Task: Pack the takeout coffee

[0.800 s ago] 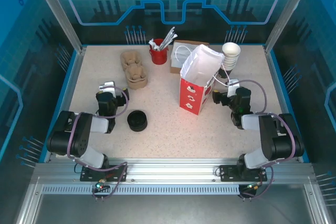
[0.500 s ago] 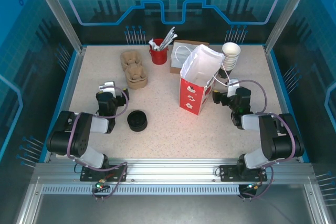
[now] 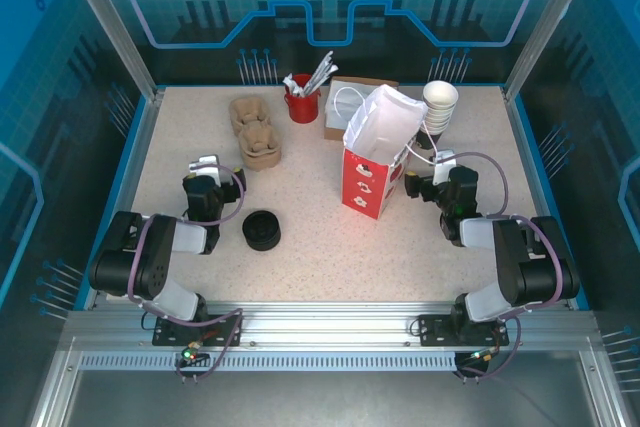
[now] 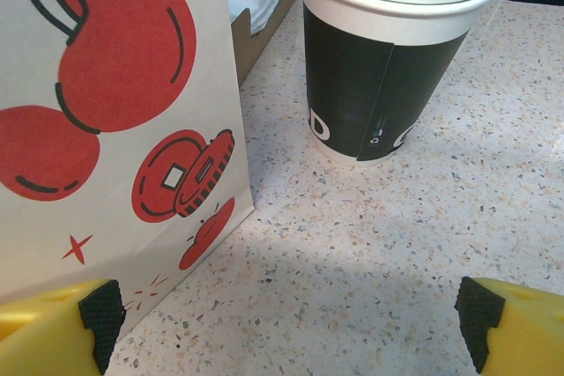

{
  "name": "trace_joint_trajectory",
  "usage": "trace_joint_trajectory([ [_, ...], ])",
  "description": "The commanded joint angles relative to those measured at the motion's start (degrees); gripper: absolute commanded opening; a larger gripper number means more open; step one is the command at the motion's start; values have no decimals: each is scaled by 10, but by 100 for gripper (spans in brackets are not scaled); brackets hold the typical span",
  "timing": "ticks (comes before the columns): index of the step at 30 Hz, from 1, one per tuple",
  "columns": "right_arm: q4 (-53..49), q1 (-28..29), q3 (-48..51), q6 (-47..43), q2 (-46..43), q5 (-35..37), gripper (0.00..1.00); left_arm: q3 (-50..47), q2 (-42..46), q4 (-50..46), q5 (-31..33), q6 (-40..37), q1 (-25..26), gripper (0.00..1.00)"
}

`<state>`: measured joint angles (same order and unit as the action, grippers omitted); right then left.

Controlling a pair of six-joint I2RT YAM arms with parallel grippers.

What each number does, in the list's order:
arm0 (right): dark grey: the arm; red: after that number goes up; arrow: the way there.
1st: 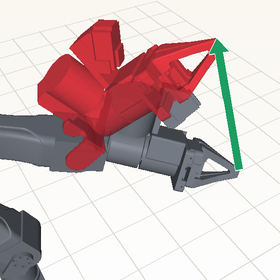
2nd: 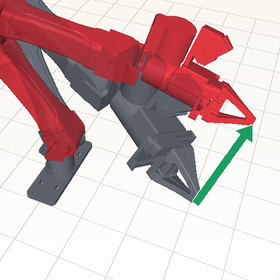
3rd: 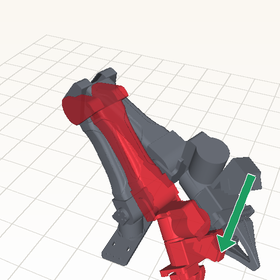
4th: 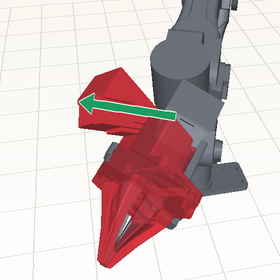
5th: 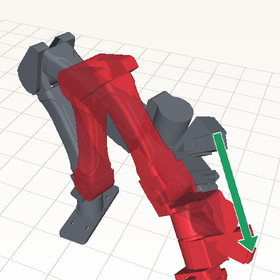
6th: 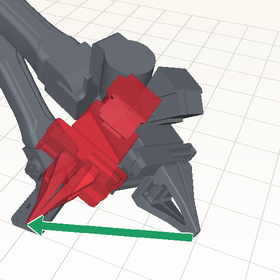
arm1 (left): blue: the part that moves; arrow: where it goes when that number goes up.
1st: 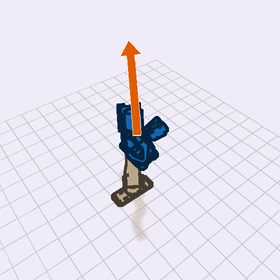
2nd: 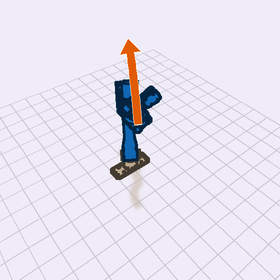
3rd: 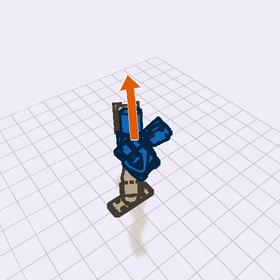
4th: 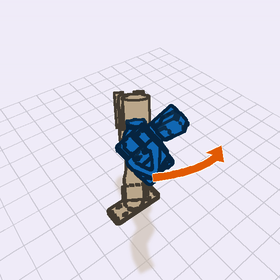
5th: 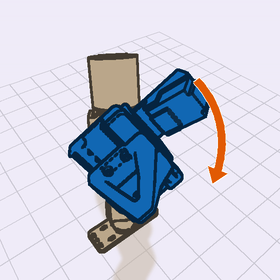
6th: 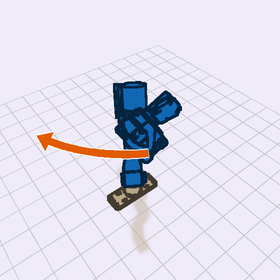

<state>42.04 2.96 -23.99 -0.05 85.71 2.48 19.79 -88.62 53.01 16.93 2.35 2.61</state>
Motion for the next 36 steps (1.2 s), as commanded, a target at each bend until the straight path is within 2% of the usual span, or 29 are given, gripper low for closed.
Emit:
trace_joint_trajectory([
  [1,10,-9,6,8,-27,-3,100,6,27,4,-15,-20,5,99],
  [7,-90,-31,5,32,-126,24,100,38,169,-166,39,-16,24,99],
  [14,-233,-50,-10,25,-264,75,100,150,351,-460,90,88,33,99],
  [18,-341,-61,-42,32,-324,121,100,246,383,-629,104,145,33,99],
  [21,-403,-69,-83,82,-344,150,100,314,387,-732,98,170,33,99],
  [24,-506,-76,-171,168,-323,153,100,369,385,-803,78,194,33,99],
  [27,-625,-78,-294,257,-261,150,100,408,379,-848,48,211,33,99],
  [31,-705,-77,-431,259,-161,52,100,448,364,-890,9,217,32,99],
  [36,-796,-71,-585,279,-43,53,96,454,361,-904,-13,210,33,99],
])
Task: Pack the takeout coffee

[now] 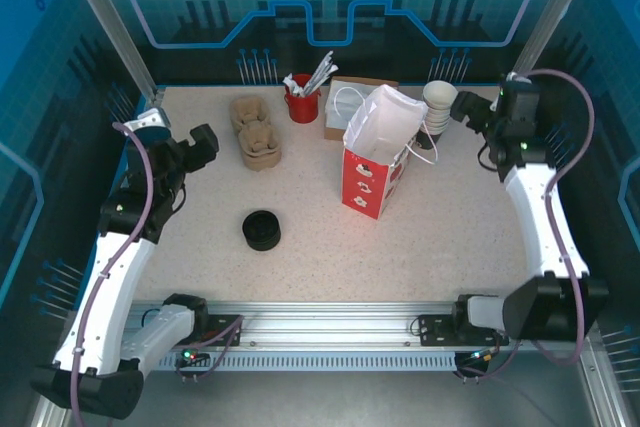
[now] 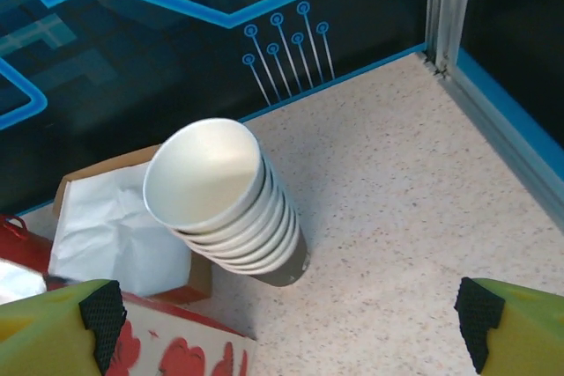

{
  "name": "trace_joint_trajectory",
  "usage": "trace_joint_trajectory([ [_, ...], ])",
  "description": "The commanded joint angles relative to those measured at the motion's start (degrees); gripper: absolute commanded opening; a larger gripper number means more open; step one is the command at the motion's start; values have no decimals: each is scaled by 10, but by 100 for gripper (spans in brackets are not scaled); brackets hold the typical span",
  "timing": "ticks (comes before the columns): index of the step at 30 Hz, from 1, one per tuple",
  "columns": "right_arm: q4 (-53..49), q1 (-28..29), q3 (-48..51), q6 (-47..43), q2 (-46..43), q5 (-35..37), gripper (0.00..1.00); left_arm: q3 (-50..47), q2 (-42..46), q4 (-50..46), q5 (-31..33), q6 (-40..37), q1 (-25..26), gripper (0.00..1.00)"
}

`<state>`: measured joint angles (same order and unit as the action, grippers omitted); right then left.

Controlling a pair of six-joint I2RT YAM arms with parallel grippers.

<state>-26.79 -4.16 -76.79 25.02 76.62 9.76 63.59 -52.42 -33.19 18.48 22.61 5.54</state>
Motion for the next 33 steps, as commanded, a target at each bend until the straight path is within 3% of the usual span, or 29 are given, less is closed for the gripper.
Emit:
trace_joint_trajectory([
  [1,-126,2,-89,30,72,-13,95,16,-2,-44,-32,5,4,99],
  [13,-270,11,-375,29,320,26,79,8,-12,-44,-75,-7,4,99],
  [16,-274,10,-402,28,349,22,77,7,-16,-46,-76,-6,4,99],
  [33,-283,10,-476,23,428,-25,45,-5,-22,-36,-66,-8,4,99],
])
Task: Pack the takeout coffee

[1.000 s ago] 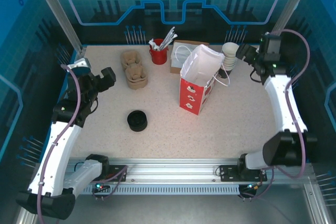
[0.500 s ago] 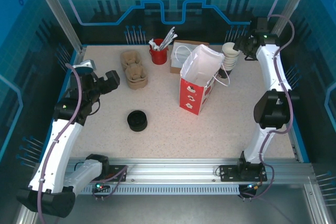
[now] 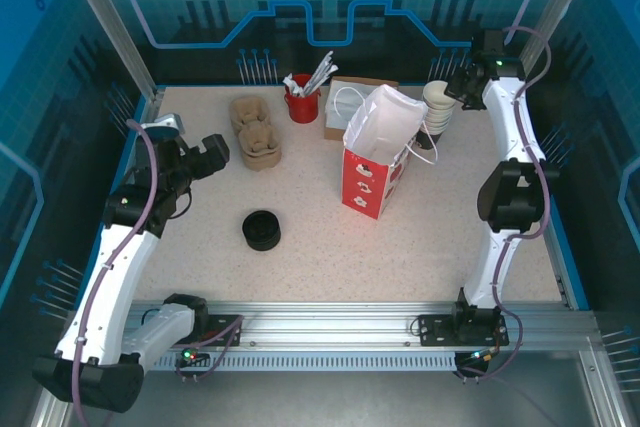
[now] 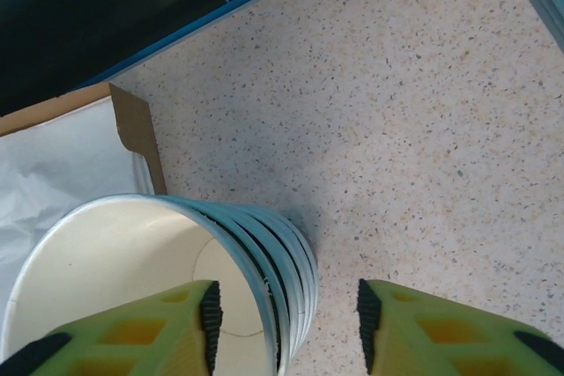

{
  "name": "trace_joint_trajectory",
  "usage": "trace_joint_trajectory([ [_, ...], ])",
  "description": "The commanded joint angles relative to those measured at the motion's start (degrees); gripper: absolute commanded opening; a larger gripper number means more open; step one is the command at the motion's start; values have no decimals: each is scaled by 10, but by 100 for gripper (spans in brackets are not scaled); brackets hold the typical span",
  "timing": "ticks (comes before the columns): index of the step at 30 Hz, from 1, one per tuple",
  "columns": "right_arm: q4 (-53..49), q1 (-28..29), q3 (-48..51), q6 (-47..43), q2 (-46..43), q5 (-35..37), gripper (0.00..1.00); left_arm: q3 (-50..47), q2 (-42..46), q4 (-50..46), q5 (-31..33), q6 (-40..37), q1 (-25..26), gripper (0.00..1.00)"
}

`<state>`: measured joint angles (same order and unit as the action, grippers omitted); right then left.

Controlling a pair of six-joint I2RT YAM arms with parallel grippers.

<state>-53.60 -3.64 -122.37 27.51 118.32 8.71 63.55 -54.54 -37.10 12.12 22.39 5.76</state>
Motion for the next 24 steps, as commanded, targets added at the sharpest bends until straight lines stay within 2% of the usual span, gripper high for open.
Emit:
trace_joint_trajectory([
  [1,-15,4,-22,-2,12,-15,44,-5,-1,4,-3,-6,2,99],
  [7,-17,4,-35,-3,25,-29,24,-5,-1,8,-1,-9,2,99],
  [17,-17,5,-38,-2,30,-27,21,-6,-3,7,3,-12,2,99],
  [24,-26,7,-50,-9,26,-26,4,-1,-3,2,7,-15,2,99],
])
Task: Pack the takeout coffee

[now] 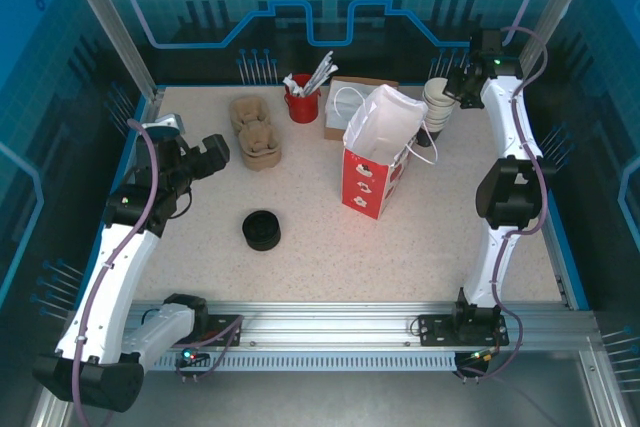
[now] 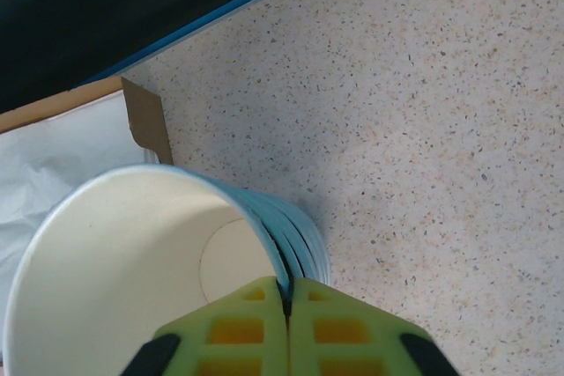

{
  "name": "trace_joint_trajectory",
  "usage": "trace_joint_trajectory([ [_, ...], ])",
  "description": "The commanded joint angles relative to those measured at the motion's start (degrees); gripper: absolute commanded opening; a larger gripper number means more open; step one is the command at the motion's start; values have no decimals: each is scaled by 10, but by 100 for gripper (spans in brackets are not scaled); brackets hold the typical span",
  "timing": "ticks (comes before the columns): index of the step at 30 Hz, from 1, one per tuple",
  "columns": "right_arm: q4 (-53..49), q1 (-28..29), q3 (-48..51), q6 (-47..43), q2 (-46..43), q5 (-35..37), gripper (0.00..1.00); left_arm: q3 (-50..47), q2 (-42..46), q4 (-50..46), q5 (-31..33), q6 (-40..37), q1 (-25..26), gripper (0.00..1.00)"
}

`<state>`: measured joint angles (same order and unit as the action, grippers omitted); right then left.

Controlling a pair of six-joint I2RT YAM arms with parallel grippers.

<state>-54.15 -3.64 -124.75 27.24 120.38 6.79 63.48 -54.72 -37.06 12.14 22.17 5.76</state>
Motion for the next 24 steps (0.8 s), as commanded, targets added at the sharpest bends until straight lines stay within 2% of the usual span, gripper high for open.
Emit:
trace_joint_trajectory([
  [1,-23,7,-29,-8,3,-6,3,1,-1,1,7,-13,2,99],
  [9,-59,15,-69,-24,-30,0,1,17,0,-11,-1,-11,2,99],
  [24,-155,18,-155,-51,-149,16,0,55,36,-66,-32,-13,2,99],
])
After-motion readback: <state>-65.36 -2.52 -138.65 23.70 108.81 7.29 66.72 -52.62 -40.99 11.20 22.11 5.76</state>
